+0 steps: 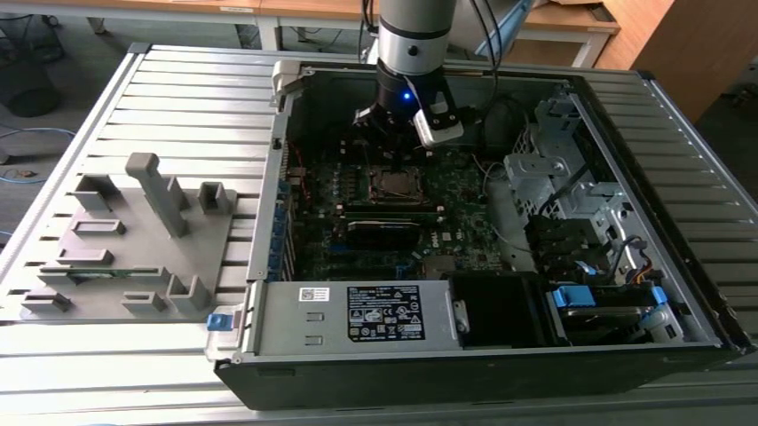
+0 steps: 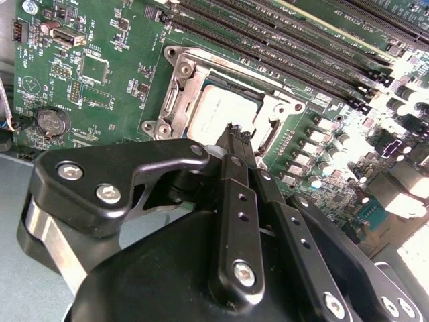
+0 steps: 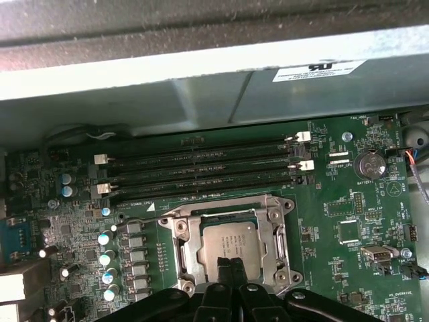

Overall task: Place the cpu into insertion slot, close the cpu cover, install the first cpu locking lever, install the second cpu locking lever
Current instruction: 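Install the first cpu locking lever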

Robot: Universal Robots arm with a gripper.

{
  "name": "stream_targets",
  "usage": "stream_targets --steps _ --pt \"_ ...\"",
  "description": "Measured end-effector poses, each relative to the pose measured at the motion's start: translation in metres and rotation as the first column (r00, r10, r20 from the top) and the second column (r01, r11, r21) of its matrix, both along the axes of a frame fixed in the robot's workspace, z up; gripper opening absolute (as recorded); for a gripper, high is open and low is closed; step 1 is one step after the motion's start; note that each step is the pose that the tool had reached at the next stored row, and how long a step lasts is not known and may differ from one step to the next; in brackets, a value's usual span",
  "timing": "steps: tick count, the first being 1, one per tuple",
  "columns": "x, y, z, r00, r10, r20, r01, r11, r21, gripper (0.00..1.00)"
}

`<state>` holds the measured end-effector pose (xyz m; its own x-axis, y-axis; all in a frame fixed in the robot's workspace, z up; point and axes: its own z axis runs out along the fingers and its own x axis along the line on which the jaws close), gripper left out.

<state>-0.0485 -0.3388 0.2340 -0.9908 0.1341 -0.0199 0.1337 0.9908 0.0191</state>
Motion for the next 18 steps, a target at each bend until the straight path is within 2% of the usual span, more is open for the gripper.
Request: stream_targets --steps 3,8,11,18 --pt "-0.0003 0.0 0.0001 1.0 0.0 -0.0001 0.0 1.0 -0.0002 0.11" --pt "-0.0081 0.0 -0.0003 1.0 0.0 -0.0001 0.0 1.0 -0.0001 0.11" --pt "-0.0084 0.0 0.0001 1.0 0.0 -0.0002 0.0 1.0 -0.0004 0.11" --pt "-0.0084 0.0 0.0082 1.0 0.0 0.0 0.0 1.0 -0.0001 0.11"
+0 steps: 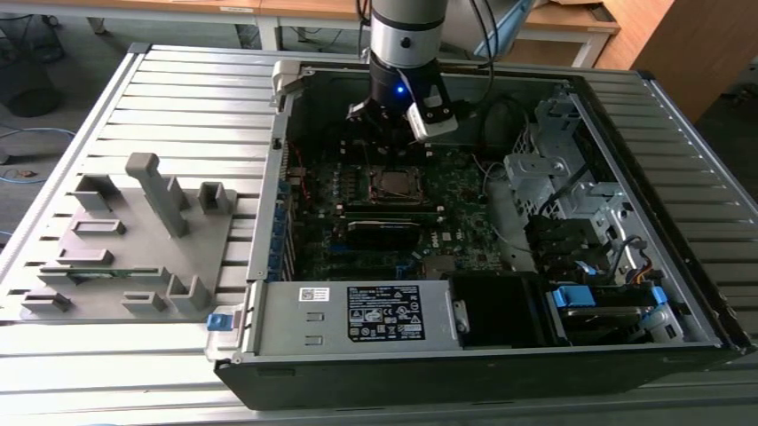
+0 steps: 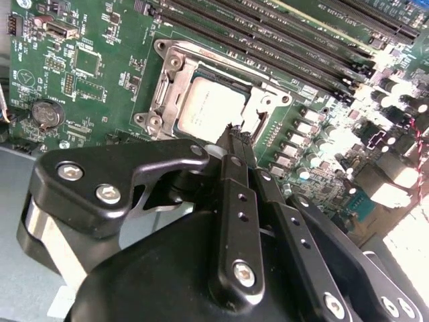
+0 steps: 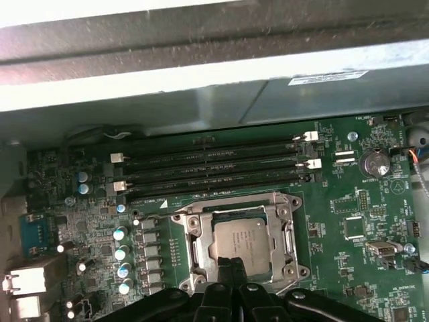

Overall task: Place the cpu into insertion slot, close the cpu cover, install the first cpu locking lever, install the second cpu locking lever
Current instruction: 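Install the first cpu locking lever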

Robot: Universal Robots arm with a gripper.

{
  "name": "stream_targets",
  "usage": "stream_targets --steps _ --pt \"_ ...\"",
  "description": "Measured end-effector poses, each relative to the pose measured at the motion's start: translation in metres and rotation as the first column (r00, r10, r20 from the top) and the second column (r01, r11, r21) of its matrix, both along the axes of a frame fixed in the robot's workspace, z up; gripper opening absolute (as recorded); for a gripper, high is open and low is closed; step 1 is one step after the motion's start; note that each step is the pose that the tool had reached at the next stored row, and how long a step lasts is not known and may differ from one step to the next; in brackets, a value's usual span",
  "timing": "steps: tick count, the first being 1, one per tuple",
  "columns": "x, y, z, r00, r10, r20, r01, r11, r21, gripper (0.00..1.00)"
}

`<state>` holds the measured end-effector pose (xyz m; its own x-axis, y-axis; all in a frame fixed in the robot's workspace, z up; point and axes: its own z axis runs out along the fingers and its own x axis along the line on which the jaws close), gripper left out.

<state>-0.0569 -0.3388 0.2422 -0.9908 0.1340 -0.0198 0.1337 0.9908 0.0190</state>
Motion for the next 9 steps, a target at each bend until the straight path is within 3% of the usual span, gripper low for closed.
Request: stream_targets --steps 4,9 --pt "-0.0022 0.0 0.0001 1.0 0.0 0.0001 0.0 1.0 -0.0001 0.11" --pt "-0.0154 0.0 -0.0003 1.0 0.0 0.0016 0.0 1.0 0.0 0.11"
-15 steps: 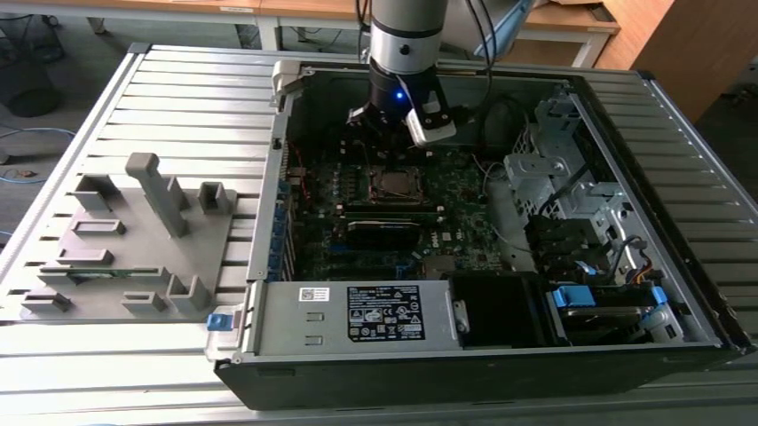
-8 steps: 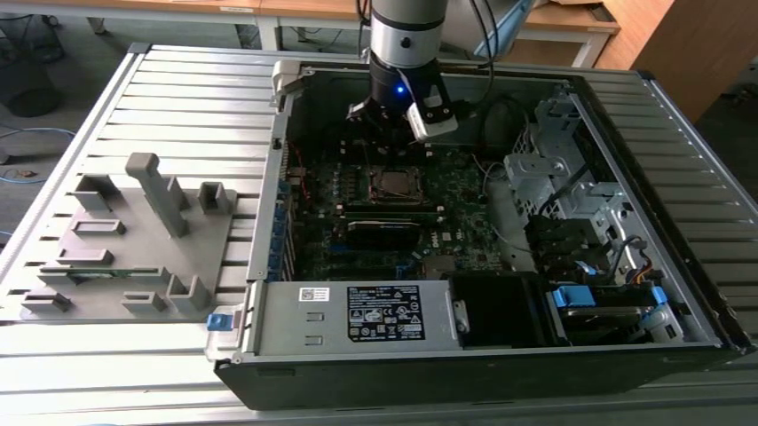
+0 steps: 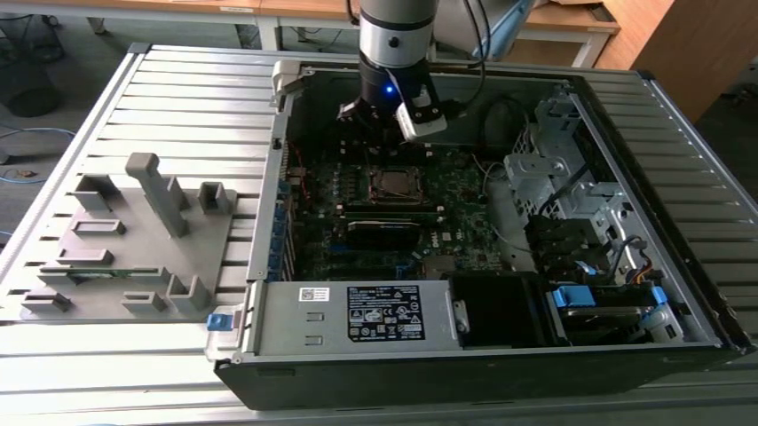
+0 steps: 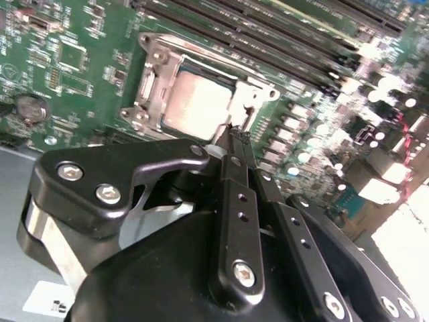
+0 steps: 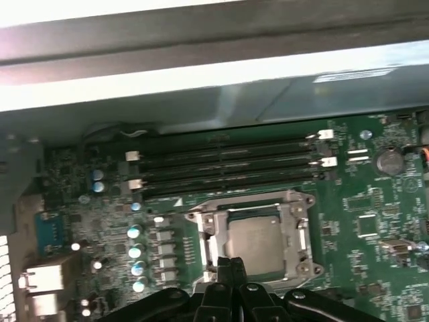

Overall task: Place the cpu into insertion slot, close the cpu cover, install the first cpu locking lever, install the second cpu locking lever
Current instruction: 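Install the first cpu locking lever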

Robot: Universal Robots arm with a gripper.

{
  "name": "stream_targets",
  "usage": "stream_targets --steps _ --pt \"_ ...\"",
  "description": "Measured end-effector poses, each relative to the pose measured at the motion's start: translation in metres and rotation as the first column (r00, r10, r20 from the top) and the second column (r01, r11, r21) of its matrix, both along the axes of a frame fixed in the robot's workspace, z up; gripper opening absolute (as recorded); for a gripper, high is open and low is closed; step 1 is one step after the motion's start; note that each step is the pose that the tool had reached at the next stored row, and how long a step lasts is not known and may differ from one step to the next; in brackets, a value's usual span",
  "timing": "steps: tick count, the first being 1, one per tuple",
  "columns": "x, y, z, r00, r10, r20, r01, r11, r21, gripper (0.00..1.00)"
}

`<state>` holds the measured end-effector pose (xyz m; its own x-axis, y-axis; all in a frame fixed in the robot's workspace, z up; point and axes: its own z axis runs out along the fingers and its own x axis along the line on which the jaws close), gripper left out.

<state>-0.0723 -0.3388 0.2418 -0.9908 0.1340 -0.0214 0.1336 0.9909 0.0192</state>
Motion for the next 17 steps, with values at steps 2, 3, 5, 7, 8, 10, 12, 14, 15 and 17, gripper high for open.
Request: stream_targets --steps 2,3,5,7,8,10,12,14,15,17 --pt "-0.0051 0.0 -0.0001 1.0 0.0 0.0006 0.0 1.0 0.0001 0.11" --pt "-0.0059 0.0 -0.0001 1.0 0.0 0.0011 0.0 1.0 0.0 0.11" --pt "-0.006 0.0 0.0007 1.0 0.0 0.0011 0.0 1.0 -0.0003 0.11" --pt "-0.006 0.0 0.0029 1.0 0.0 0.0014 0.0 1.0 -0.0001 0.11" --pt "-0.006 0.0 0.0042 1.0 0.0 0.0013 0.0 1.0 0.0 0.11" --pt "-0.006 0.0 0.0061 1.0 0.0 0.0014 0.0 1.0 0.0 0.11" --pt "-0.0059 0.0 0.0061 1.0 0.0 0.0015 0.0 1.0 0.0002 0.11" --pt "-0.006 0.0 0.0062 1.0 0.0 0.0015 0.0 1.0 0.0002 0.11" --pt "-0.006 0.0 0.0063 1.0 0.0 0.0014 0.0 1.0 0.0 0.11" --pt "-0.0077 0.0 0.0065 1.0 0.0 0.0011 0.0 1.0 -0.0003 0.11"
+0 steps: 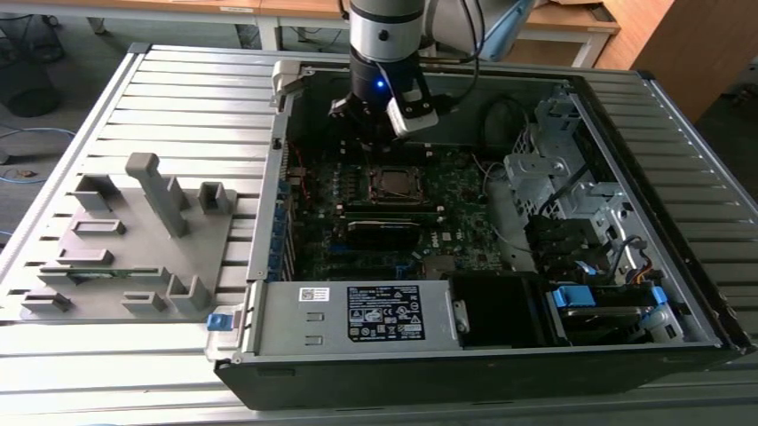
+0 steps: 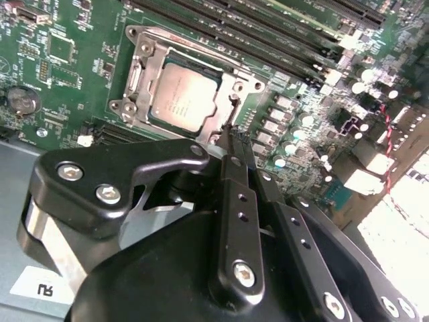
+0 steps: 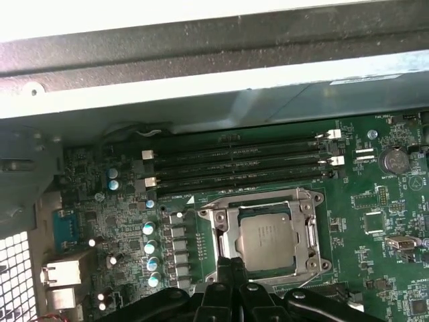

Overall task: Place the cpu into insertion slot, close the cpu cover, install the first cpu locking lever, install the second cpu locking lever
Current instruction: 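Install the first cpu locking lever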

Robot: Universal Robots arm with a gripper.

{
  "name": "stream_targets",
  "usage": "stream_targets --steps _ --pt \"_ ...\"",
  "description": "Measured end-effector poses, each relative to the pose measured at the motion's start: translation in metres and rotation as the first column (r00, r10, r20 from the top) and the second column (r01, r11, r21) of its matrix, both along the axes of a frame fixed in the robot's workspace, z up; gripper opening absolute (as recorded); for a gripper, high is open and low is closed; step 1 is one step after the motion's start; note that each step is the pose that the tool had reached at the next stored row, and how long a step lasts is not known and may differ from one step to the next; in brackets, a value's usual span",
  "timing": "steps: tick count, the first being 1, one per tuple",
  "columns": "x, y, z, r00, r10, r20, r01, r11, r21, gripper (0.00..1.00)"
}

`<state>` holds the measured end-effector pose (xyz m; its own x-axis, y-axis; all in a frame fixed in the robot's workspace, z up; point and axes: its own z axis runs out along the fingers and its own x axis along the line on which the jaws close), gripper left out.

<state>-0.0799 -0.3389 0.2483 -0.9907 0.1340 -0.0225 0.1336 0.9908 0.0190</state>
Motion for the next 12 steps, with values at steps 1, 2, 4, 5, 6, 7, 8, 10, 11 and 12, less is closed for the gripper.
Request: stream_targets --steps 1,2,4,5,6,7,8,10,11,12 --pt "-0.0021 0.0 -0.0001 1.0 0.0 0.0001 0.0 1.0 0.0 0.11" --pt "-0.0051 0.0 -0.0003 1.0 0.0 0.0003 0.0 1.0 0.0003 0.11" --pt "-0.0108 0.0 -0.0004 1.0 0.0 0.0002 0.0 1.0 0.0003 0.11" --pt "-0.0135 0.0 -0.0005 1.0 0.0 0.0003 0.0 1.0 0.0003 0.11" --pt "-0.016 0.0 -0.0005 1.0 0.0 0.0003 0.0 1.0 0.0003 0.11" --pt "-0.0176 0.0001 -0.0006 1.0 0.0 0.0003 0.0 1.0 0.0004 0.11" --pt "-0.018 0.0001 -0.0006 1.0 0.003 0.0004 -0.003 1.0 0.0003 0.11" --pt "-0.018 0.0001 -0.0006 0.9998 0.018 0.0003 -0.018 0.9998 0.0003 0.11" --pt "-0.018 0.0001 -0.0005 0.9995 0.031 0.0003 -0.031 0.9995 0.0002 0.11" --pt "-0.018 0.0001 -0.0005 0.999 0.046 0.0004 -0.046 0.999 0.0003 0.11"
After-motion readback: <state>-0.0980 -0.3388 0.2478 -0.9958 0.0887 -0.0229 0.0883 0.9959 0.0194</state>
